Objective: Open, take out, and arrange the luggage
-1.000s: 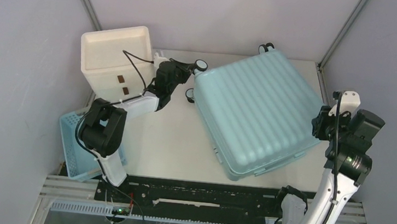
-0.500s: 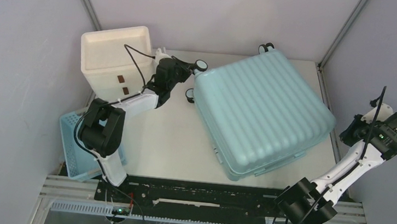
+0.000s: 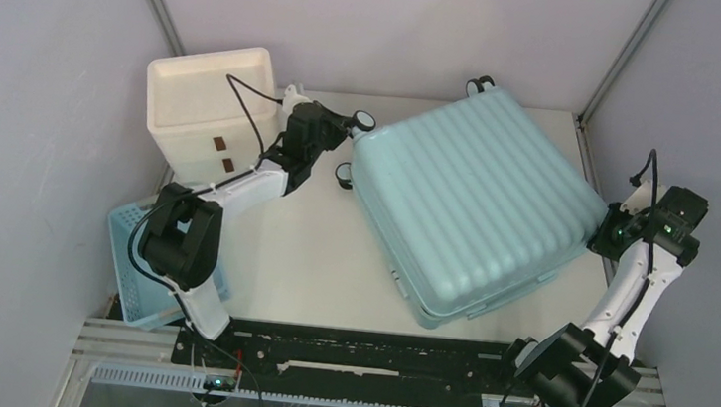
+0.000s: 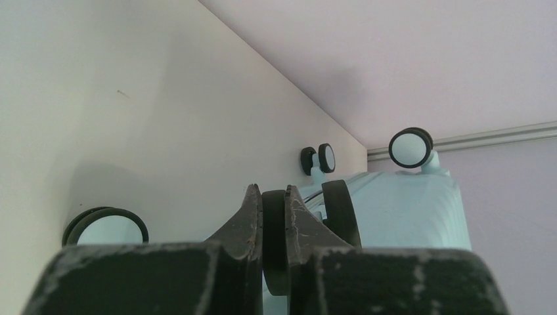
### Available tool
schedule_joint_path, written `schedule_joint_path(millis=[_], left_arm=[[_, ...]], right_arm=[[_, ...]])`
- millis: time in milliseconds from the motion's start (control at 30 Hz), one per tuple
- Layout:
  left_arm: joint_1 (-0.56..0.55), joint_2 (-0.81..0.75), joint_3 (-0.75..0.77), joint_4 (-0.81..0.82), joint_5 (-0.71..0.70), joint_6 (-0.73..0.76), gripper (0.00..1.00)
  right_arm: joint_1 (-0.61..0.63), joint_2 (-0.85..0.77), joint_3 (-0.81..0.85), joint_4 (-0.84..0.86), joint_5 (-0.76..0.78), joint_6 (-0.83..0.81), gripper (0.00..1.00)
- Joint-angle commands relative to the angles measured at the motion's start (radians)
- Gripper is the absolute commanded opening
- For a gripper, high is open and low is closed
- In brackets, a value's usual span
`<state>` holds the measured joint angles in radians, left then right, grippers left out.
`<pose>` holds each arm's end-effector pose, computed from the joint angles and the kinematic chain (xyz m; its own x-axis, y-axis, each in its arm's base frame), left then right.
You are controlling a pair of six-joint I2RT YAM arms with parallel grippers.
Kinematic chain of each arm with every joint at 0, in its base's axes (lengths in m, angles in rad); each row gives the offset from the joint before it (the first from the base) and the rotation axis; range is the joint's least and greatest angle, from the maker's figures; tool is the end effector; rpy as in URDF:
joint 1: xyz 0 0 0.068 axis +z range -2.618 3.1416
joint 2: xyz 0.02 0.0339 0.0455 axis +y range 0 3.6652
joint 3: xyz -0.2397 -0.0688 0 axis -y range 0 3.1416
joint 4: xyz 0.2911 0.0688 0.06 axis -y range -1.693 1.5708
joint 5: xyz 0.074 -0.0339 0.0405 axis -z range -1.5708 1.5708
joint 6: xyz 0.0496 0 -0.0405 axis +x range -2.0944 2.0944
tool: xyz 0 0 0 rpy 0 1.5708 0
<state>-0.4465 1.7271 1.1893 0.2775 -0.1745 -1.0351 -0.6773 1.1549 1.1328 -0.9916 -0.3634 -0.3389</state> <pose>0.4157 -0.1895 0.2211 -0.3541 -0.7694 -0.5317 -0.0598 0.5860 -0.8081 0.2286 -0.1612 0.2842 -0.7699 0.2204 -0.5990 0.1944 0.9749 0.1088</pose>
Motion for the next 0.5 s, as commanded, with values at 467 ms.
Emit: schedule_joint_path(millis=[467], left_arm=[[-0.225,-0.132,0.090,-0.130,0.129,0.179,0.00]], right_arm=[[0.248,0.356,0.386,0.250,-0.134,0.206,0.26]])
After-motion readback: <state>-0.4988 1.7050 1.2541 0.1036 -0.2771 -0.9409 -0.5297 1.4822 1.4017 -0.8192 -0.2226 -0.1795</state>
